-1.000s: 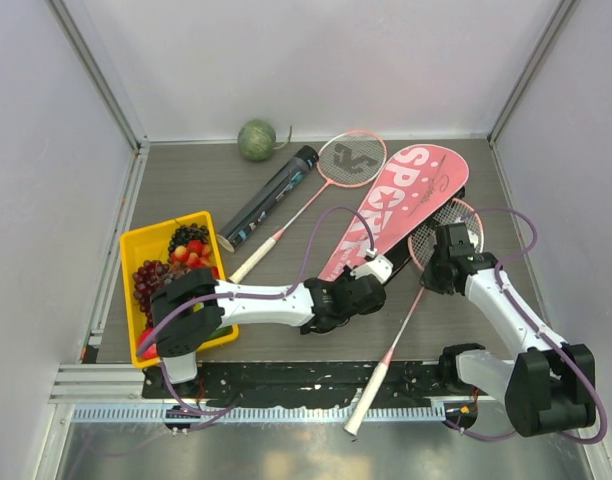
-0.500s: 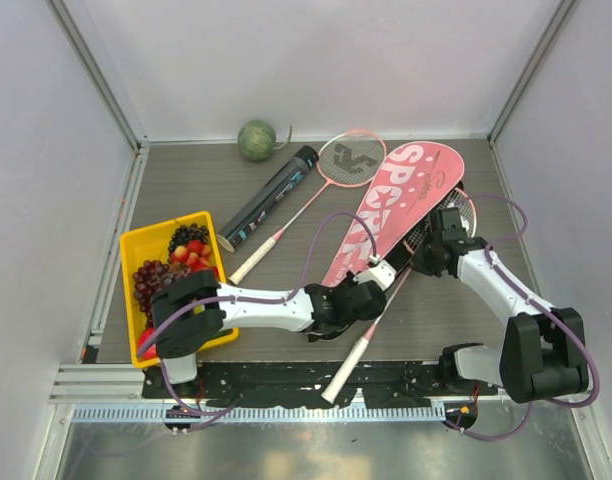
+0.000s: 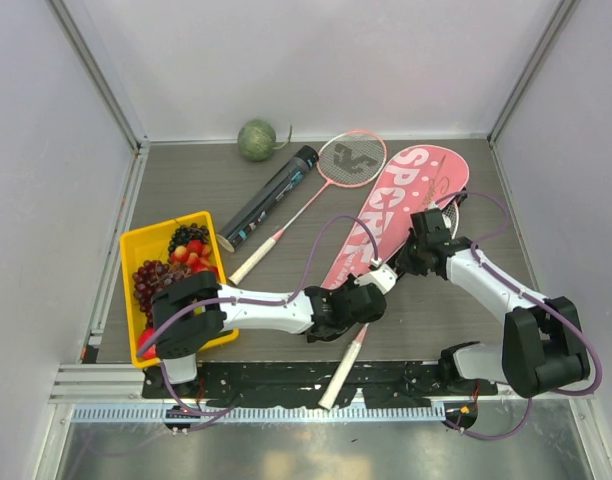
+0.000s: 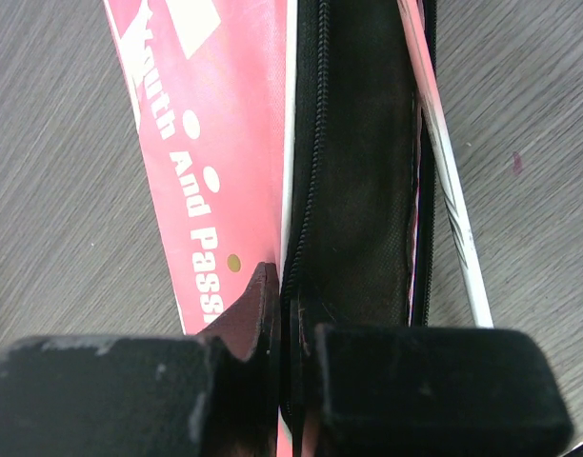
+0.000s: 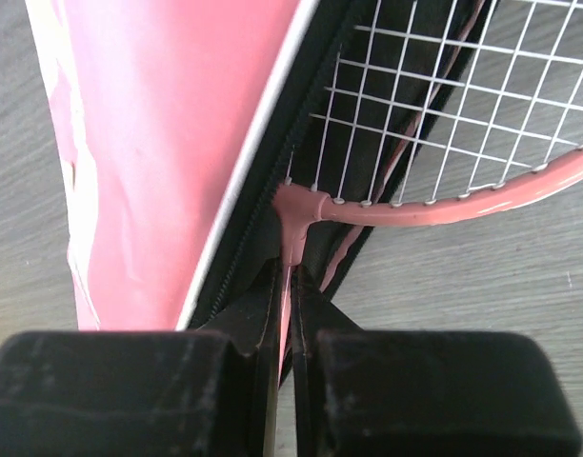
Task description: Pack up the badminton gear
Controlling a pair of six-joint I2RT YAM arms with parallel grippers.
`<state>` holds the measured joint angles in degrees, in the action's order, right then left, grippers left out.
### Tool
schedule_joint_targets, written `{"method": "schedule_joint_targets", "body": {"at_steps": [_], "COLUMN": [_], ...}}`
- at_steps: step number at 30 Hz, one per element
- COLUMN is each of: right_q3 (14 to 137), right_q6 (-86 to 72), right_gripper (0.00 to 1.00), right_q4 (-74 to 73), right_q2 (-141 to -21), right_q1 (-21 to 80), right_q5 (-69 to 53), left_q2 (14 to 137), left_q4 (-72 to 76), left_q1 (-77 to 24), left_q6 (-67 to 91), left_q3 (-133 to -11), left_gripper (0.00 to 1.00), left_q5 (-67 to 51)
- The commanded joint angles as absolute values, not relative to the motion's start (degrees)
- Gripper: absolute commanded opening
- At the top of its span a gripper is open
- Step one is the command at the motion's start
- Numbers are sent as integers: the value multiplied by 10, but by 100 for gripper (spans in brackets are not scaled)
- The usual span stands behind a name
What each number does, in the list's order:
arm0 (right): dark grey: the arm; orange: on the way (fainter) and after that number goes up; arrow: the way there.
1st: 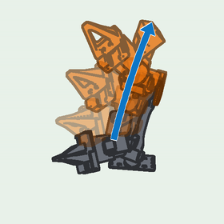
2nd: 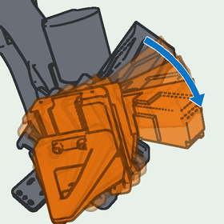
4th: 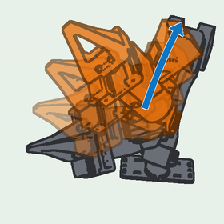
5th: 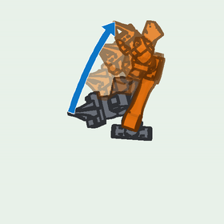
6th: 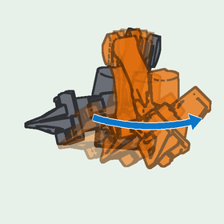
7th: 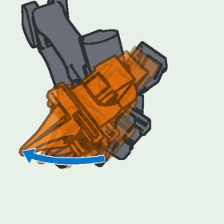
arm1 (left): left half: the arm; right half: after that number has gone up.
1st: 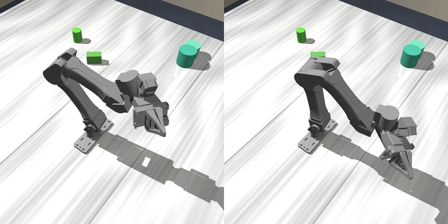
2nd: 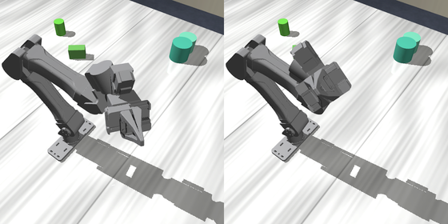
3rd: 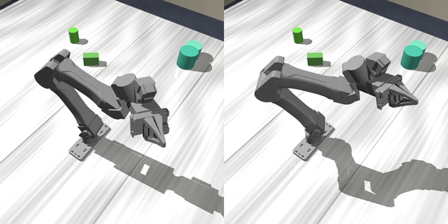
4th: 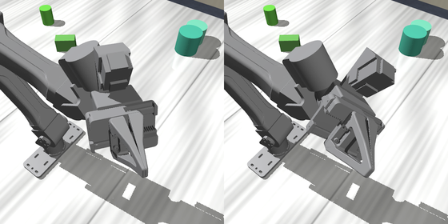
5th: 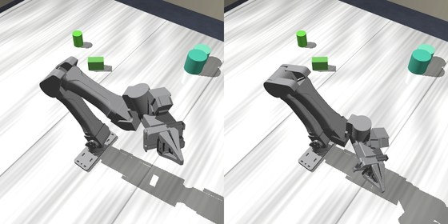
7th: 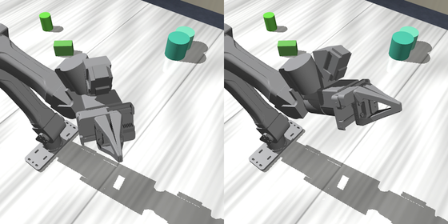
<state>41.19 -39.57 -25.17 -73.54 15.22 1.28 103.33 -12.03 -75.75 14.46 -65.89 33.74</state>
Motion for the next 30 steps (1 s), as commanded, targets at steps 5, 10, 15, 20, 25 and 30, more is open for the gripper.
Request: {"method": "schedule_joint_targets", "body": {"at_steps": [5,10,15,20,25,30], "right_q3": [421,430,436,442,442,364], "right_q6": [-393,-409,-386,-381,-364,-361], "right_gripper": [6,6,5,25,53,54], "right_q4": [-89,-55,25,26,-86,-118], "right_q2": [-746,-766,-809,-829,-788,-703], "right_q1": [114,93,71,60,57,57], "right_q5": [19,8,-84,-147,-170,-199], "left_q2": [1003,1001,1005,1010,1019,1025], "left_q4": [-65,-62,-60,-68,-91,-109], "left_q1": [-765,-770,-774,-774,-774,-775], "left_q6": [173,190,195,205,219,228], "left_q3": [-628,-621,-623,-642,-667,-686], "left_gripper": [0,0,0,0,0,0], "left_q5": [319,310,308,302,305,303]}}
